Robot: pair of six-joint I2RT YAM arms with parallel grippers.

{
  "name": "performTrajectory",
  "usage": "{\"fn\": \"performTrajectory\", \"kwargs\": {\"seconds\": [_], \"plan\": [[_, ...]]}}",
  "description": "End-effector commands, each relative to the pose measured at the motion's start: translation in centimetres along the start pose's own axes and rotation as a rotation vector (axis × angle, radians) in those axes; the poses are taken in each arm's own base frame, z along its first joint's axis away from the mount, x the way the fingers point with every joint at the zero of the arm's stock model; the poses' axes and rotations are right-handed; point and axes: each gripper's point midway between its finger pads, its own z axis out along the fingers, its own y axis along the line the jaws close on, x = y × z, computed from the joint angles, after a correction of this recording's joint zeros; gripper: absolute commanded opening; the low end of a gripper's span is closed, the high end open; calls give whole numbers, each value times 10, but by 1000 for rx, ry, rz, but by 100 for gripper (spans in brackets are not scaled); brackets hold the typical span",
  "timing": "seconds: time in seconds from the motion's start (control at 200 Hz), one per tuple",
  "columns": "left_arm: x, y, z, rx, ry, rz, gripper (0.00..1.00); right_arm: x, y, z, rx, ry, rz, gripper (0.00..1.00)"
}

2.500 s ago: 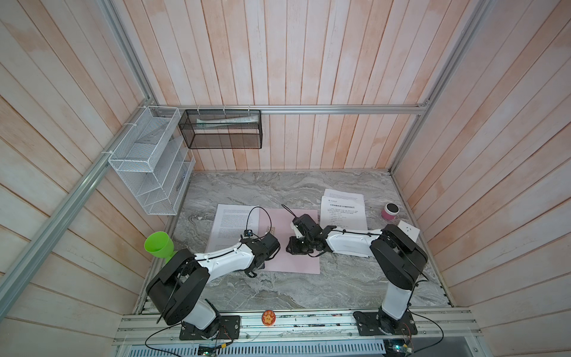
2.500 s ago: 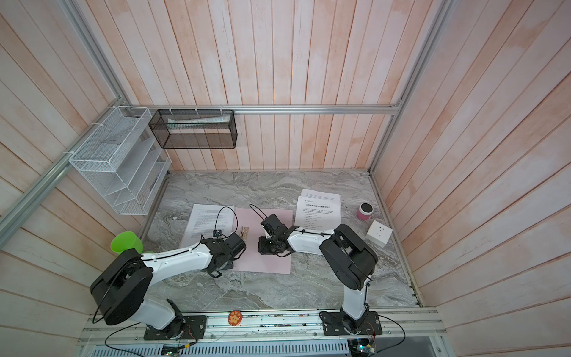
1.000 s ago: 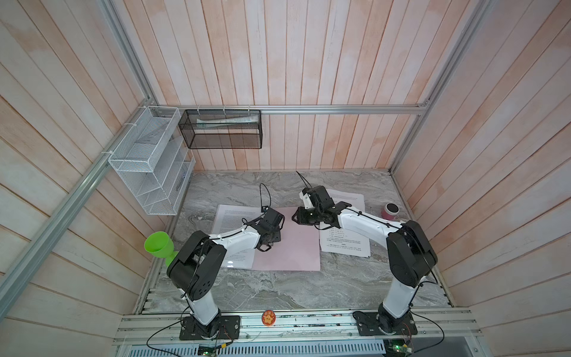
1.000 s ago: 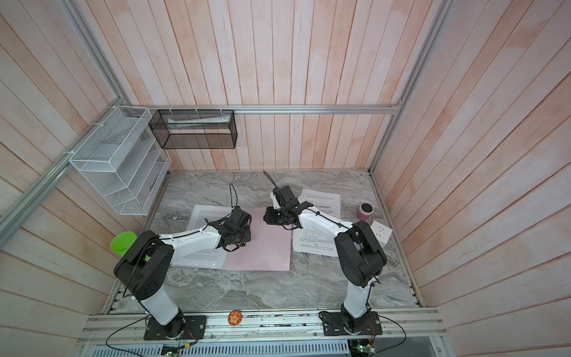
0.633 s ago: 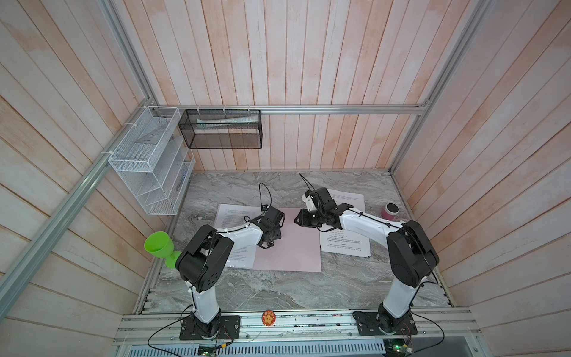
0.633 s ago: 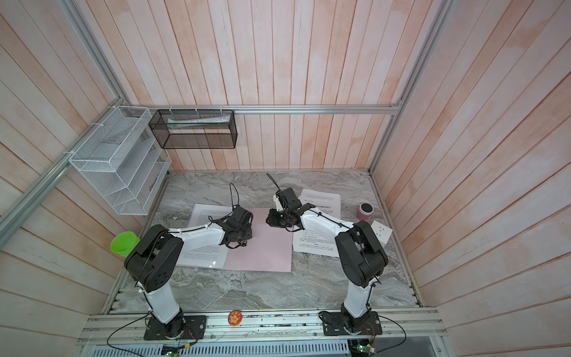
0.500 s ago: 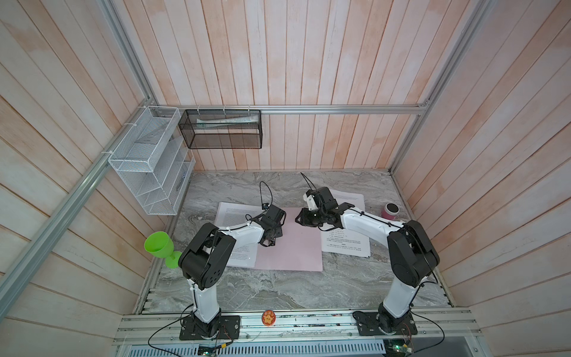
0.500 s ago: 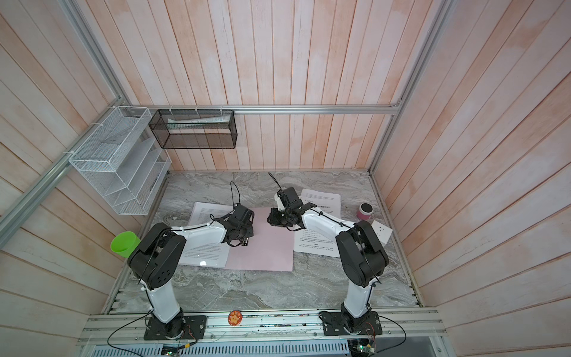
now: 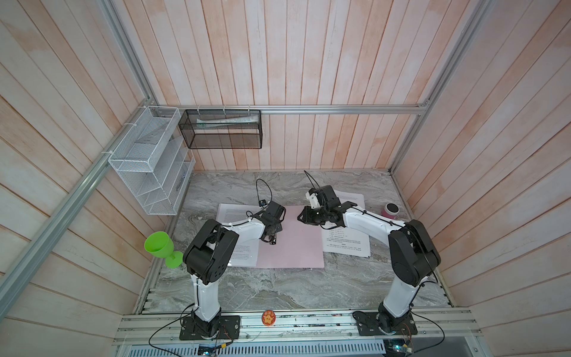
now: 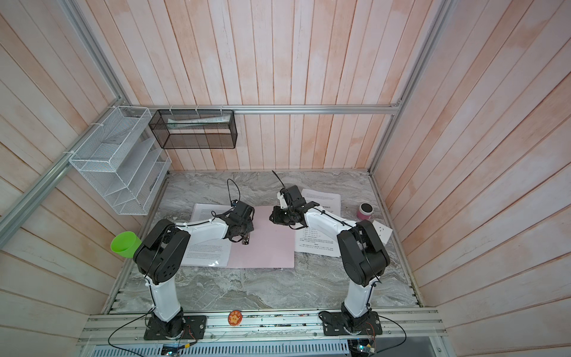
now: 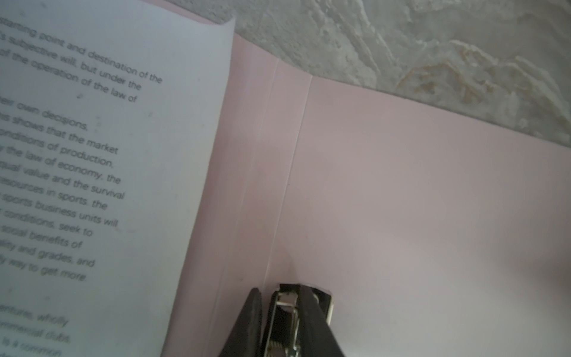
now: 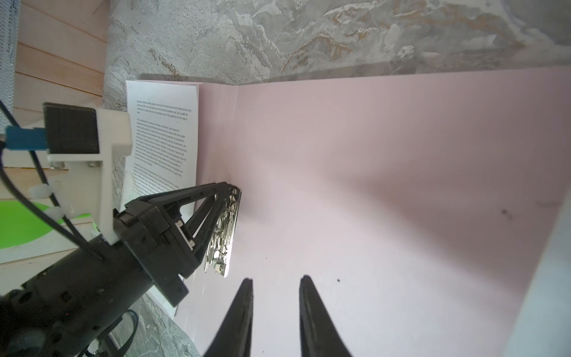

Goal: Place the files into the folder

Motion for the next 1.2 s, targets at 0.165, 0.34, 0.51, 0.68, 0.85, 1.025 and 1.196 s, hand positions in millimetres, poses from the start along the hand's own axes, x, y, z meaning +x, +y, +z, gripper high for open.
{"fn": "performTrajectory", "kwargs": {"seconds": [0.165, 0.34, 0.51, 0.68, 0.85, 1.025, 1.196], "plan": [[-5, 28, 27, -78, 24, -53, 23, -12, 6, 6, -24, -10, -19, 24], [-17, 15, 32, -48, 8, -16, 23, -16, 10, 4, -36, -15, -21, 24], [-31, -2, 22, 10, -5, -9, 31, -21, 20, -1, -56, -22, -30, 21], [-59, -15, -25, 79, -69, 20, 59, -13, 31, 2, -72, -6, -49, 17], [-49, 6, -81, 136, -67, 37, 66, 4, 51, 10, -79, 18, -83, 17], [-5, 54, -118, 137, -24, -20, 64, 30, 74, 30, -91, 66, -115, 14], [36, 98, -129, 112, 14, -116, 57, 51, 87, 55, -96, 127, -133, 9]]}}
